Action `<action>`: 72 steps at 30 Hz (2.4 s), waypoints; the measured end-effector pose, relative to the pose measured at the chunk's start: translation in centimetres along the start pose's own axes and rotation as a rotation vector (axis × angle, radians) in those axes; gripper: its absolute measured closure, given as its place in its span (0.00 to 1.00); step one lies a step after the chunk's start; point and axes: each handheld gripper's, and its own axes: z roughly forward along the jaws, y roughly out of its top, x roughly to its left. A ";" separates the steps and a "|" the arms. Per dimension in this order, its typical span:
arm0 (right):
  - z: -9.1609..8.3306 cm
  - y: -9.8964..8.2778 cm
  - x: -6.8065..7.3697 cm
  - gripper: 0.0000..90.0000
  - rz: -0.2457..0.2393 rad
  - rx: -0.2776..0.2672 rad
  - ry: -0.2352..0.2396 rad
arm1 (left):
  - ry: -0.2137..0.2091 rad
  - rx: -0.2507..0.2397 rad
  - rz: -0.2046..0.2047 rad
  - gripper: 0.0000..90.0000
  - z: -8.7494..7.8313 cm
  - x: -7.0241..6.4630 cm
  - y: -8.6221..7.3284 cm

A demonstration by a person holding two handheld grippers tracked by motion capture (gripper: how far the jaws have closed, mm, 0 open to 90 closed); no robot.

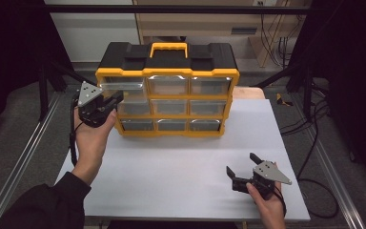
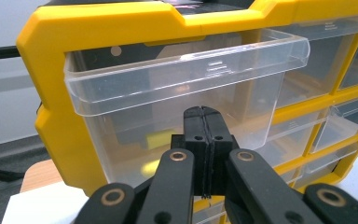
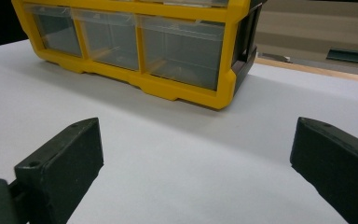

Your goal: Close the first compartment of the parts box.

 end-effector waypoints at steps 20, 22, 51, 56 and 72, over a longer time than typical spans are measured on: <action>0.0 0.0 0.0 0.03 0.003 -0.001 -0.001 | 0.028 0.004 0.012 0.99 1.0 0.5 0.5; 0.0 0.0 0.0 0.03 0.000 0.000 0.000 | 0.031 0.005 0.011 0.99 1.1 0.5 0.5; -0.1 0.0 -0.1 0.03 -0.005 -0.003 -0.001 | 0.058 0.006 0.015 0.99 2.8 0.8 0.9; -0.1 0.0 -0.1 0.03 0.003 -0.006 -0.001 | 0.055 0.008 0.011 0.99 3.1 1.0 0.8; -0.5 -0.2 -0.9 0.04 0.029 -0.016 -0.020 | 0.034 0.000 0.021 0.99 3.6 0.1 0.9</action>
